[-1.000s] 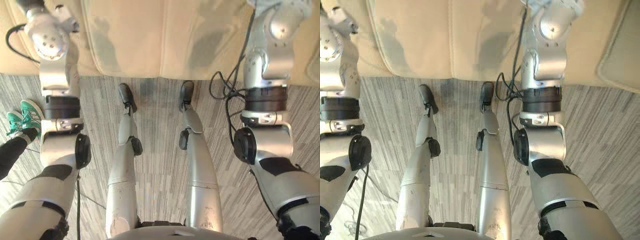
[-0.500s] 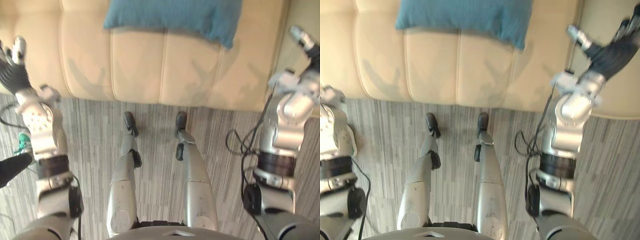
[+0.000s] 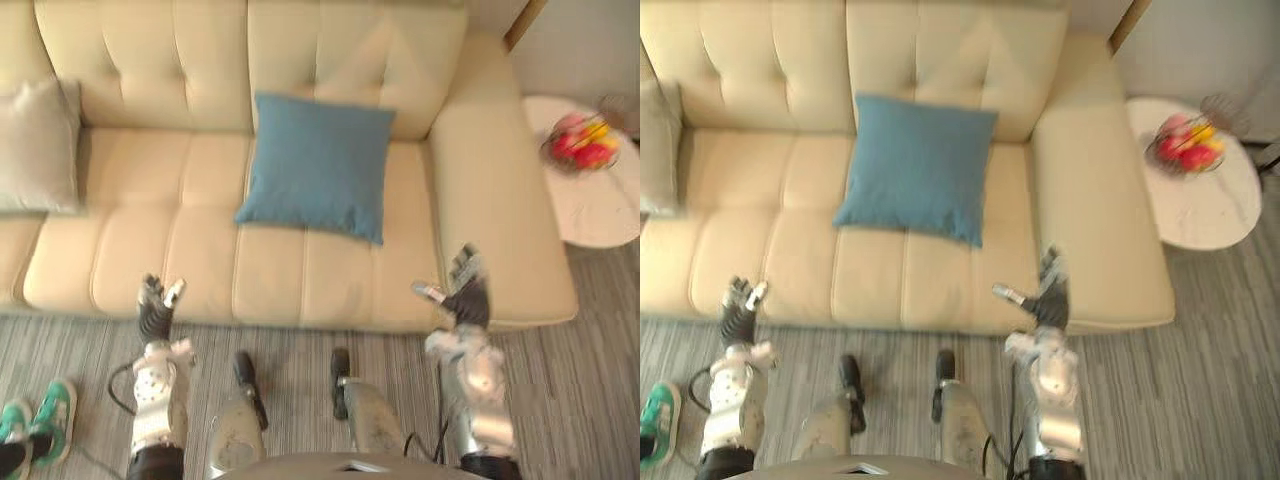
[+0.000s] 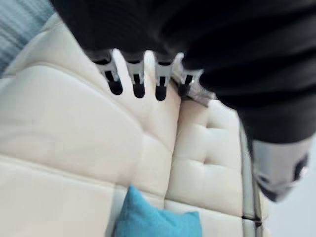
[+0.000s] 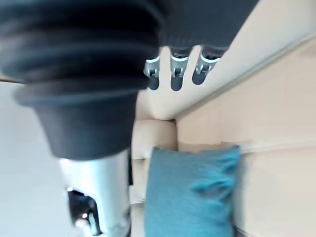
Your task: Pick up cushions and gather them together orderly.
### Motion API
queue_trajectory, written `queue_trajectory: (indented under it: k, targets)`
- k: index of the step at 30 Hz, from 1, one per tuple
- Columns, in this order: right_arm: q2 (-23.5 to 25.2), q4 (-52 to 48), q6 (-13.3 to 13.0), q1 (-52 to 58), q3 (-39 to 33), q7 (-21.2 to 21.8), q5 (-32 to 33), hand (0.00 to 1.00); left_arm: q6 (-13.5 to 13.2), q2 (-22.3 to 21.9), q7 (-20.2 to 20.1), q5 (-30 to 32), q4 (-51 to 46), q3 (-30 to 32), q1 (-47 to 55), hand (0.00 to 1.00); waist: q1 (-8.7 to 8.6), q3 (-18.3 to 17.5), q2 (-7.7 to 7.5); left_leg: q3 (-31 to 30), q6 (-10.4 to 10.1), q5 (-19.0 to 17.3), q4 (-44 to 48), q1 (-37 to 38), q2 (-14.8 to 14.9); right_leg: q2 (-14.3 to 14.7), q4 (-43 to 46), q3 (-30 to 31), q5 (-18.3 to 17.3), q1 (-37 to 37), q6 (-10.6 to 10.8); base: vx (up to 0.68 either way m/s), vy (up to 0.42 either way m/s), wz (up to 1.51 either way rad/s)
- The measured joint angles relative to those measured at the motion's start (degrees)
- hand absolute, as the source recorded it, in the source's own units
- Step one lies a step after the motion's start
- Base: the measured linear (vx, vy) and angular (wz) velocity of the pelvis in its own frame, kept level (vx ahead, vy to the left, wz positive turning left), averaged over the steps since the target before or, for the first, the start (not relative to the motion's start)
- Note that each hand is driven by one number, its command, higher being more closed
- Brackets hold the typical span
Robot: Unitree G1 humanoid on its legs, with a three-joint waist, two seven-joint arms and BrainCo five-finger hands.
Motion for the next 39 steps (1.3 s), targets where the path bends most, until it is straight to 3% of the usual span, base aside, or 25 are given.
queue_trajectory:
  k: [1, 6, 10, 19, 20, 21, 22, 23, 24, 25, 26, 28, 30, 31, 33, 35, 37, 39]
  targets:
    - [1.02, 5.21, 0.80, 1.70, 0.14, 0.90, -0.20, 0.00, 0.44, -0.82, -0.93, 0.55, 3.61, -0.56, 1.28, 0.00, 0.03, -2.12, -0.03, 0.36, -0.41, -0.86, -0.01, 1.33, 0.02, 0.03, -0.95, 0.05, -0.07, 1.63, 0.04, 0.13, 0.023, -0.10]
    - [2.38, 23.48, 4.17, 1.97, -0.85, 2.08, -6.89, 0.00, 2.30, -2.77, -3.14, 5.61, 18.22, -0.16, 2.01, 0.00, 0.05, -5.36, 0.24, 0.91, -0.91, -2.47, -0.28, 7.58, 0.04, 0.11, -4.97, 0.06, 0.24, 9.51, 0.54, 0.09, 0.021, -0.04]
    - [3.35, 32.01, 5.47, 1.78, -5.17, 2.11, -9.49, 0.00, 3.77, -3.53, -3.16, 8.93, 25.93, 3.17, 3.22, 0.00, 0.22, -7.48, 0.46, 1.72, -1.32, -3.12, -1.78, 10.99, -0.33, 0.22, -7.58, 0.75, 1.15, 13.02, 1.44, 0.07, 0.019, -0.08]
    - [3.34, 38.68, 6.82, -0.08, -9.63, 1.81, -10.70, 0.00, 4.19, -2.88, -3.04, 9.68, 31.10, 5.91, 3.11, 0.00, 1.31, -7.12, -0.21, 6.57, -1.22, -4.01, -2.87, 14.51, -1.64, 0.13, -11.88, 6.82, 5.32, 14.85, 2.11, -0.01, 0.037, -0.32]
    - [3.35, 38.25, 6.81, -0.79, -9.29, 1.75, -11.04, 0.00, 4.19, -2.60, -3.00, 9.70, 31.09, 5.84, 2.56, 0.00, 1.89, -5.73, -0.06, 8.21, -0.82, -5.44, -0.48, 14.13, -1.29, 0.30, -11.10, 8.71, 5.98, 13.88, 1.78, -0.13, 0.047, -0.79]
    - [3.32, 38.07, 6.78, -1.18, -8.83, 1.74, -11.13, 0.00, 4.22, -2.39, -2.96, 9.69, 30.97, 5.83, 1.66, 0.00, 1.79, -5.20, -1.24, 8.79, -0.10, -6.94, 2.44, 12.09, -1.26, 0.37, -10.54, 9.38, 7.21, 12.28, 2.17, -0.17, 0.049, -0.76]
    - [3.34, 37.97, 6.76, -1.65, -8.39, 1.73, -11.13, 0.00, 4.22, -2.32, -2.90, 9.69, 30.78, 5.88, 0.77, 0.00, 2.08, -5.11, -1.40, 8.26, 1.08, -7.86, 4.14, 10.43, -1.34, 0.54, -10.13, 9.53, 8.49, 10.83, 1.96, -0.23, 0.040, -0.99]
    - [2.79, 38.16, 6.67, -3.18, -7.37, 1.72, -11.14, 0.00, 4.24, -2.56, -2.83, 9.66, 30.47, 6.09, 0.41, 0.00, 3.40, -4.59, 0.18, 7.96, 2.68, -7.62, 5.01, 8.46, 0.73, 1.47, -10.31, 8.05, 10.83, 9.13, 1.13, -0.21, 0.040, -0.86]
    - [3.35, 38.16, 6.62, -3.98, -7.33, 1.69, -11.13, 0.00, 4.21, -2.34, -2.66, 9.66, 30.15, 5.85, -0.18, 0.00, 2.82, -3.42, 0.68, 8.36, 2.95, -7.16, 5.58, 7.57, 1.51, 0.97, 2.88, 2.44, 2.38, 6.31, -0.52, -0.20, 0.024, -0.55]
    - [3.64, 38.26, 6.69, -3.13, -7.31, 1.66, -11.13, 0.00, 4.21, -2.02, -2.56, 9.66, 29.82, 5.60, -0.45, 0.00, 2.63, -3.23, 0.60, 7.51, 3.09, -7.01, 6.12, 7.16, 1.61, -0.18, 11.63, -0.28, -2.37, 5.49, -1.37, -0.13, -0.022, 0.24]
    - [3.80, 38.65, 6.68, -2.44, -7.28, 1.66, -11.12, 0.00, 4.22, -1.50, -2.21, 9.57, 29.58, 5.47, -0.51, 0.00, 2.59, -3.31, -0.53, 6.65, 3.40, -6.41, 6.34, 6.92, 1.31, -2.50, 21.46, -2.23, -6.50, 6.20, -0.12, -0.16, -0.083, 0.44]
    - [3.83, 41.29, 6.68, -2.13, -7.04, 1.57, -11.13, 0.00, 4.58, -0.49, -1.87, 8.73, 29.71, 5.73, 0.04, 0.00, 2.71, -4.34, -2.51, 5.54, 2.63, -4.47, 6.58, 5.53, 0.89, -6.37, 29.32, -3.25, -8.81, 8.93, 2.10, -0.16, -0.138, 0.35]
    - [4.03, 43.77, 6.65, -3.19, -6.57, 1.59, -11.16, 0.00, 4.77, 0.59, -1.73, 8.69, 29.79, 5.85, 0.57, 0.00, 3.12, -5.26, -3.91, 4.53, 1.73, -2.08, 7.06, 3.05, 0.98, -9.00, 30.71, -2.69, -9.43, 11.01, 3.60, -0.23, -0.230, 0.14]
    - [3.56, 44.79, 6.75, -4.41, -6.33, 1.52, -11.20, 0.00, 5.05, 0.97, -1.53, 8.67, 30.38, 5.98, 0.53, 0.00, 3.90, -5.49, -4.45, 4.48, 1.25, -0.33, 6.73, 1.82, 1.08, -7.26, 27.73, -2.52, -10.94, 10.58, 5.32, -0.21, -0.197, -0.17]
    - [1.52, 44.93, 7.00, -5.56, -6.25, 0.27, -11.20, 0.00, 5.35, -1.68, -0.57, 7.70, 30.29, 5.86, 0.85, 0.00, 5.23, -6.12, -0.53, 2.07, 1.14, 0.93, 5.17, -0.31, 1.88, -3.70, 18.37, -2.04, -12.51, 12.73, 5.03, -0.20, -0.076, -0.32]
    - [0.67, 45.07, 7.08, -7.08, -6.13, -0.74, -11.16, 0.00, 5.25, -1.60, -0.16, 6.87, 30.20, 5.05, 0.36, 0.00, 5.20, -4.88, -0.21, 2.55, 1.04, 3.43, 5.04, -2.48, 1.89, -3.32, 11.31, -3.67, -17.41, 14.33, 3.31, -0.26, -0.130, -0.12]
    - [0.58, 44.94, 7.41, -8.79, -5.79, -0.93, -11.15, 0.00, 5.29, -2.03, 0.22, 6.40, 30.80, 3.07, -0.52, 0.00, 4.86, -2.45, 2.65, 0.55, -0.11, 5.59, 3.89, -3.12, 4.21, -0.29, 8.30, -5.10, -16.08, 15.33, 1.30, -0.34, -0.124, 0.11]
    - [0.68, 44.98, 7.78, -7.45, -5.50, -1.55, -11.15, 0.00, 5.23, -2.40, 0.43, 6.35, 30.54, 2.91, -0.13, 0.00, 4.72, -2.46, 3.27, 0.40, -0.75, 6.37, 1.63, -1.67, 4.92, 0.58, 9.27, -6.48, -15.78, 15.59, 0.73, -0.32, -0.072, 0.24]
